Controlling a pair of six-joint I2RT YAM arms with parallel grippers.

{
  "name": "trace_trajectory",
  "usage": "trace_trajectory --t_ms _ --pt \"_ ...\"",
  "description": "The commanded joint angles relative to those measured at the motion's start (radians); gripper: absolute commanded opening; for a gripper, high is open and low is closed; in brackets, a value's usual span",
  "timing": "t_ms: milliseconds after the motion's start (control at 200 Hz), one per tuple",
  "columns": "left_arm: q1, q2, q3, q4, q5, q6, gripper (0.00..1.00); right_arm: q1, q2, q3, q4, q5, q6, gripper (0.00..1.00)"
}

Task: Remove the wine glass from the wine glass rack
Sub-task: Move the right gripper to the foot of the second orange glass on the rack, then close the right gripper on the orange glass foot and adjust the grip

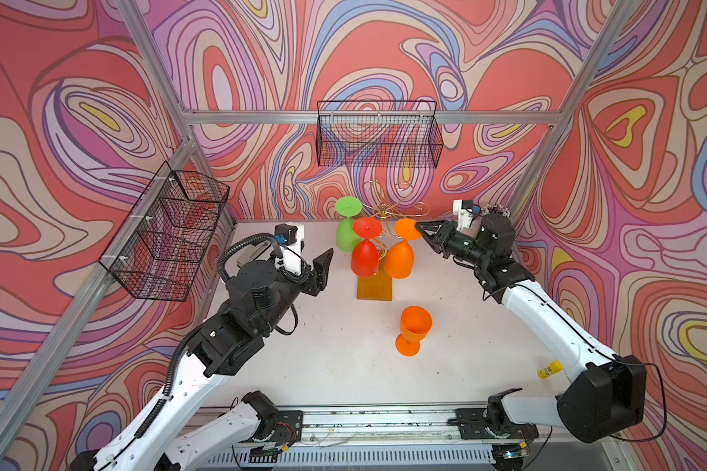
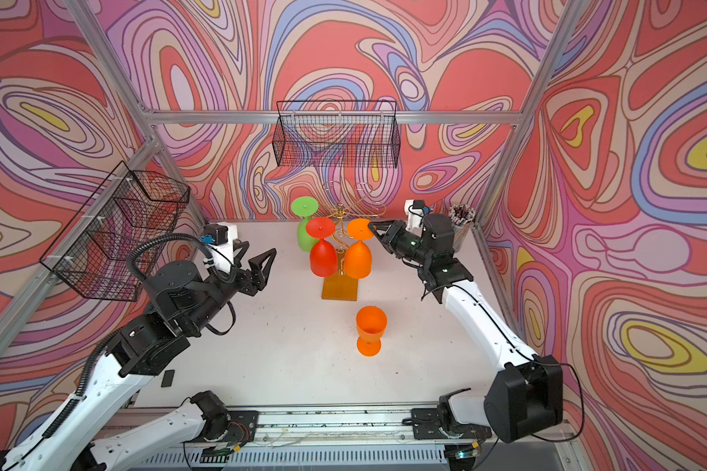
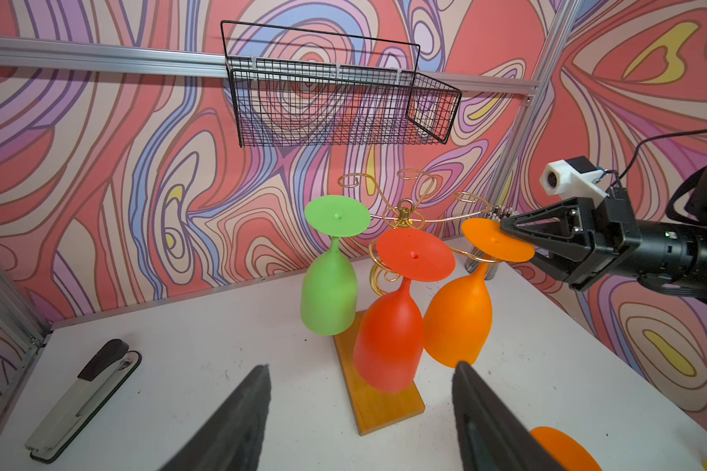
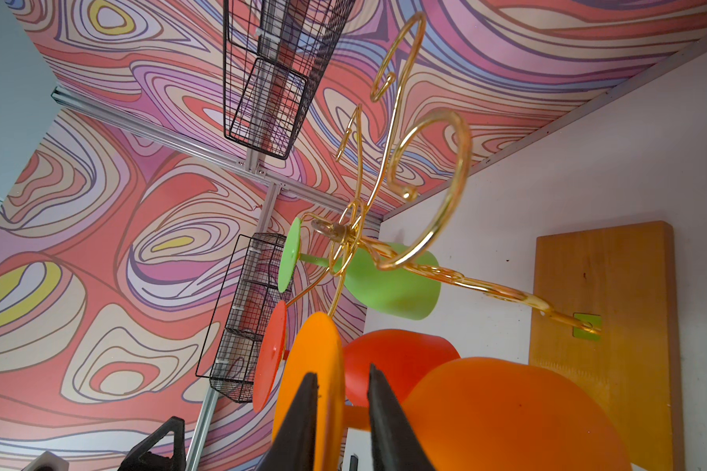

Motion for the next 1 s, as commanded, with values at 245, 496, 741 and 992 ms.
trace_trajectory --t_ms 245,496,741,992 --pt "0.01 -0.01 -0.01 0.008 -0.009 0.002 0.69 0.006 -0.001 0.006 -0.013 0.002 -0.01 0.08" --pt "0.01 -0.015 -0.011 -0.001 -0.012 0.004 0.69 0.006 -0.01 0.043 -0.063 0.003 -0.022 0.0" --pt "0.011 -0.021 -0.014 -0.001 -0.014 0.006 0.7 0.007 -0.002 0.055 -0.061 -0.018 0.007 0.0" --pt "0.011 -0.026 -0.014 -0.005 -0.011 0.006 0.7 0.006 0.003 0.072 -0.053 -0.028 0.036 0.0"
